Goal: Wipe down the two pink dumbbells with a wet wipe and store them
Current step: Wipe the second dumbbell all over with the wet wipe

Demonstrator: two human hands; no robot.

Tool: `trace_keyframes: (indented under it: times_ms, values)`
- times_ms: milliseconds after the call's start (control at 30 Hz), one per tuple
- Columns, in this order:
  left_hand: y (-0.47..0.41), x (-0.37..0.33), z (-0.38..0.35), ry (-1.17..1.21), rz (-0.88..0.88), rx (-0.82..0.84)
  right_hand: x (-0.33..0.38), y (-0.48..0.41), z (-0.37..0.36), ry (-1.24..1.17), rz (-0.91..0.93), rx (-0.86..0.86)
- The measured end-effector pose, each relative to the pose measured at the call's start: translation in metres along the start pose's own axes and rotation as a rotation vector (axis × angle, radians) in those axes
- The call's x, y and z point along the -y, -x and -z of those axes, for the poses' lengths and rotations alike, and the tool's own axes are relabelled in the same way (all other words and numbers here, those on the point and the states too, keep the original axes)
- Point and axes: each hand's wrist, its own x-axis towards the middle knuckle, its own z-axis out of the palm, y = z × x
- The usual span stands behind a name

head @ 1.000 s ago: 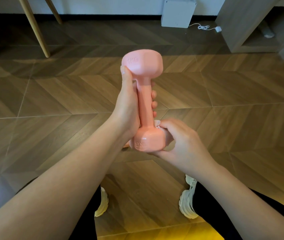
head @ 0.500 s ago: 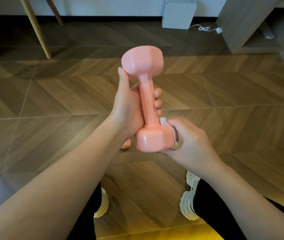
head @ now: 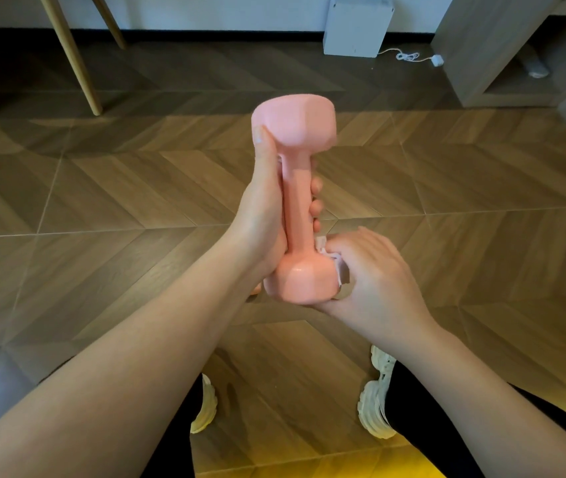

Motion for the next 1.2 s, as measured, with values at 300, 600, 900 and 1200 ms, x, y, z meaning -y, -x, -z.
trace_keyframes:
  times_ms: [300, 600, 900, 1200]
  values:
    - [-0.0012, 0.0011, 0.0027, 0.054, 0.017, 0.088, 0.0023, -0.0012, 0.0018, -0.074, -0.047, 0.126]
    - [-0.0024, -0.0012, 0.0057, 0.123, 0.032, 0.125, 0.0015, 0.0011, -0.0019, -0.225, -0.09, 0.156]
    - [-0.0038, -0.0009, 0.0039, -0.13, -0.005, -0.112, 0.0007, 0.0017, 0.0026, -0.063, -0.036, 0.041]
    - [-0.0038, -0.0014, 0.0032, 0.013, -0.045, -0.029, 0.0057, 0.0007, 0.0017, -0.11, -0.063, -0.013]
